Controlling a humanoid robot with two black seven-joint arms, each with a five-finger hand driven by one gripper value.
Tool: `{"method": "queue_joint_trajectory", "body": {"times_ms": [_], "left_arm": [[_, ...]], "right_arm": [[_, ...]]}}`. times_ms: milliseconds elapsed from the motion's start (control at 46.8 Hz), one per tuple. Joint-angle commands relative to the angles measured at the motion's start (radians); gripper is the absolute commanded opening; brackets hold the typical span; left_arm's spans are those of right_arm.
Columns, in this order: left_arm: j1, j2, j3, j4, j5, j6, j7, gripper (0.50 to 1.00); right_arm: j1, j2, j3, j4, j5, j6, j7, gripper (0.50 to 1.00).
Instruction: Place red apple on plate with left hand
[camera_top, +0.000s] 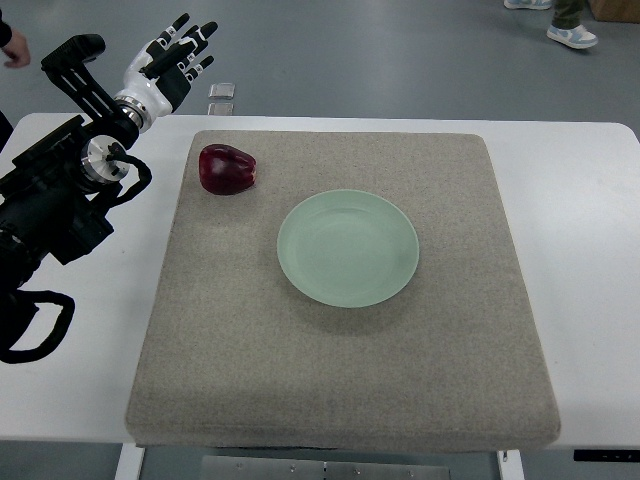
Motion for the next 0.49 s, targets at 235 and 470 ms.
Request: {"method": "queue_joint_trajectory", "body": {"times_ms": [235, 470], "left_arm": [[-0.003, 0.015, 0.073, -0.002, 0.011, -0.011, 0.002, 0.996], [-0.023, 0.031, 0.226, -0.011, 0.021, -0.014, 0.003, 0.996]], "right_arm": [[0.0, 0.0, 0.0, 0.0, 0.0, 0.001, 0.0, 0.964], [0.0, 0.0, 0.0, 0.0, 0.0, 0.001, 0.0, 0.964]]}}
